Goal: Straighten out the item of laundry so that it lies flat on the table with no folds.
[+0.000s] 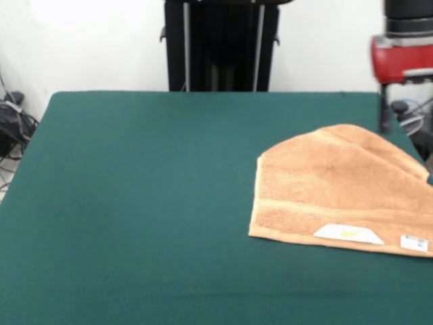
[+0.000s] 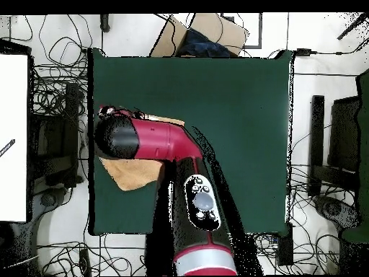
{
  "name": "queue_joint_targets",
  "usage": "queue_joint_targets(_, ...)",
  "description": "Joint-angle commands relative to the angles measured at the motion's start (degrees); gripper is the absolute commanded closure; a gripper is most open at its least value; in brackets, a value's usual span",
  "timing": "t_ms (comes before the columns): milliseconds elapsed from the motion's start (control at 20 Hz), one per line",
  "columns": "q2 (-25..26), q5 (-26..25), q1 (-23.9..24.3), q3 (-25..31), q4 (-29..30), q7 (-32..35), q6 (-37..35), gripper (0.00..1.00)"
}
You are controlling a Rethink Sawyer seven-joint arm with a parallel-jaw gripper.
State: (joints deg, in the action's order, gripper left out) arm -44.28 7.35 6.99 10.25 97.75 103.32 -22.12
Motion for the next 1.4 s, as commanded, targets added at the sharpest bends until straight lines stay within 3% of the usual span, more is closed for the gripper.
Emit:
queue_joint_targets(50,-0.4,-8.1,1.9,-4.8,0.5,-1.6,-8.7,0.00)
queue_joint_targets(250,-0.4,-10.4,3.9,-3.7,0.9,-1.5,-8.7,0.00)
queue_joint_targets(400,0.8,-15.3,2.1,-8.1,-3.0,-0.8,-10.9,0.00)
queue_joint_targets(650,9.1,-17.2,8.0,-3.0,-4.7,-3.5,-5.3,0.00)
queue_joint_targets(1000,13.0,-19.3,12.7,1.1,-6.2,-5.2,-5.5,0.00)
queue_joint_targets(1400,11.7,-21.1,13.3,1.7,-6.9,-4.1,-5.7,0.00)
